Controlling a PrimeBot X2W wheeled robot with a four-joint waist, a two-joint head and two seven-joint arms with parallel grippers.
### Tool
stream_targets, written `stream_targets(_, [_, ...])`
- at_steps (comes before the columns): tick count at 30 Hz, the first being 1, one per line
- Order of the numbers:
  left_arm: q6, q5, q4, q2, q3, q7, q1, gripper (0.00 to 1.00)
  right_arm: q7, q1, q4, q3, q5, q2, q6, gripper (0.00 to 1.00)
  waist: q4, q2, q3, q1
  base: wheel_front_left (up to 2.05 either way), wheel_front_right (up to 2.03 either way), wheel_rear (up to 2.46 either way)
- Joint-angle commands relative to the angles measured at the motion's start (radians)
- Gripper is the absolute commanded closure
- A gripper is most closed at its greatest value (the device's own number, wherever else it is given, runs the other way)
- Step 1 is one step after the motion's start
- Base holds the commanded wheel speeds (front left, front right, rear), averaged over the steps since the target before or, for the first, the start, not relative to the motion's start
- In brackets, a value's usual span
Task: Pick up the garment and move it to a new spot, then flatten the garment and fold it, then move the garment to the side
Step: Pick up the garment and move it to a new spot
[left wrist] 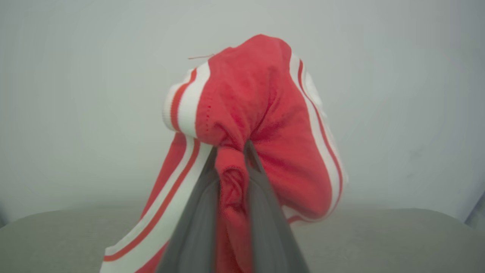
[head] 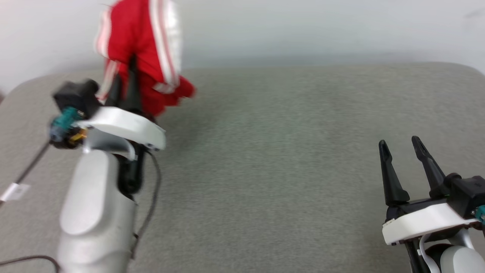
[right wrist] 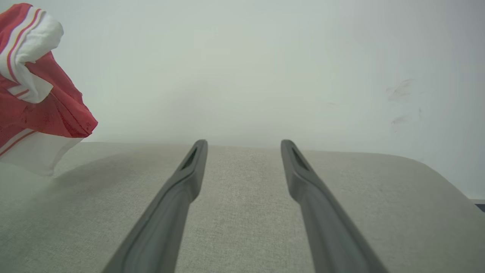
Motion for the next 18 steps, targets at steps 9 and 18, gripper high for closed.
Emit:
stream_targets(9, [-0.027,-0.04,0.042,-0.1,-0.169,0.024,0.151,1.0,-0.025,0.012,0.036,-0.002,0.046,0.001,-0.001,0.0,-0.202,0.0,0.028,0.0002,0.0,0.0,0.0])
stream_targets(18, [-0.044,-0.107,0.108,-0.113,-0.377,-0.004,0.252,1.0,-0.057,-0.007,0.062,-0.014,0.068,0.001,-0.001,0.0,-0.218,0.0,0.096,0.0002,0.0,0.0,0.0])
